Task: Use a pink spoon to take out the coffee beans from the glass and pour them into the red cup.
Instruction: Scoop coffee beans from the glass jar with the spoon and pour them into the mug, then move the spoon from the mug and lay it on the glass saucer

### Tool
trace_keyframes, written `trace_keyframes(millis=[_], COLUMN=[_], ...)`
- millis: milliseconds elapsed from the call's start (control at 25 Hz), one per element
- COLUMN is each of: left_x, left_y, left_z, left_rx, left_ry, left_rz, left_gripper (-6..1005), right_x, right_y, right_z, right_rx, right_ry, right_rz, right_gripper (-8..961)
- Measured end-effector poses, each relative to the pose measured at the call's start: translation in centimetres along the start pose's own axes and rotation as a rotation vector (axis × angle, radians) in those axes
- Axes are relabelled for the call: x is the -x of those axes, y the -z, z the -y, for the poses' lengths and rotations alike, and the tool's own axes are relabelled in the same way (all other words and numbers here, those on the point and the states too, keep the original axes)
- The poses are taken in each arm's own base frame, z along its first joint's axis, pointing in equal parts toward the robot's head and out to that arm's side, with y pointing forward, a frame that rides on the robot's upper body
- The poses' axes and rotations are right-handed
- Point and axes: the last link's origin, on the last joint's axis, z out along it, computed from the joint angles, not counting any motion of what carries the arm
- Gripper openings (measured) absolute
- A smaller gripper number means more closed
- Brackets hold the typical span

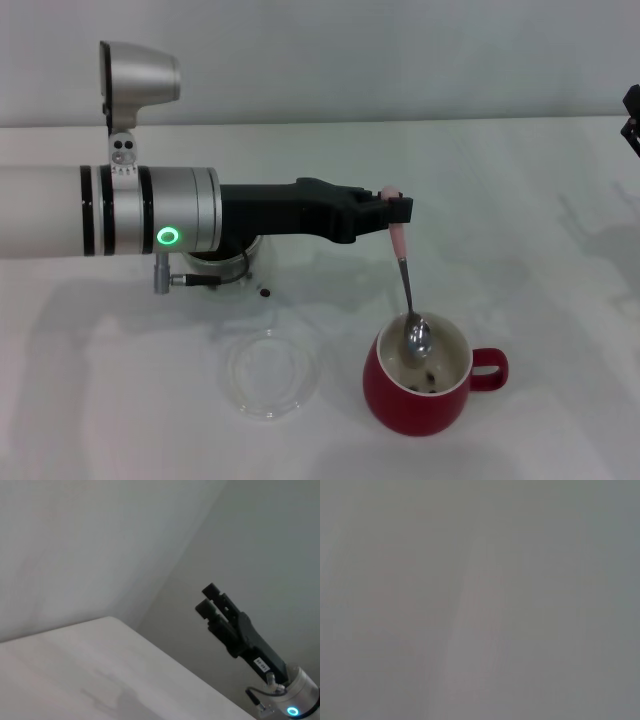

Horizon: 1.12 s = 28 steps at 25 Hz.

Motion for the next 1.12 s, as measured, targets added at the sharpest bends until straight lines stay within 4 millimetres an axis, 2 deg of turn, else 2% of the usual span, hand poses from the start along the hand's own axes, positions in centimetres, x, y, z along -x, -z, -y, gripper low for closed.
trace_keyframes(millis=[240,400,480,520,600,840,960,1120], left_x=[-1.0,-1.0,-0.6,-0.6,0.8,4.5,6.4,8.2], left_y=[0.8,2.7,4.4,4.4,7.1,11.5,12.5,12.7], left_z=[0.0,0.4,0.8,0.8,1.5,2.6,2.8,3.0], left_rx=[-0.007,-0.036,-0.063,-0.063,-0.112,-0.229,-0.268,-0.287], left_ry=[-0.021,0.003,0.028,0.028,0.073,0.169,0.212,0.275], left_rz=[-0.048,-0.114,-0.160,-0.160,-0.210,-0.282,-0.296,-0.299], left_gripper=[134,134,134,134,134,134,134,135], right_x=[-0.1,-0.1,-0.1,-0.1,-0.1,0.0,0.1,0.2], right_y=[0.2,0.3,0.3,0.3,0.3,0.1,-0.1,-0.2], right_z=[0.1,0.0,0.0,0.0,0.0,0.1,0.1,0.1], right_rx=[-0.003,-0.001,0.000,0.000,0.000,0.002,0.003,0.007], right_ry=[0.000,0.001,0.001,0.001,0.001,0.004,0.006,0.010], right_rz=[-0.004,-0.004,-0.005,-0.005,-0.005,0.001,0.006,0.011], right_gripper=[835,835,835,835,835,835,835,835])
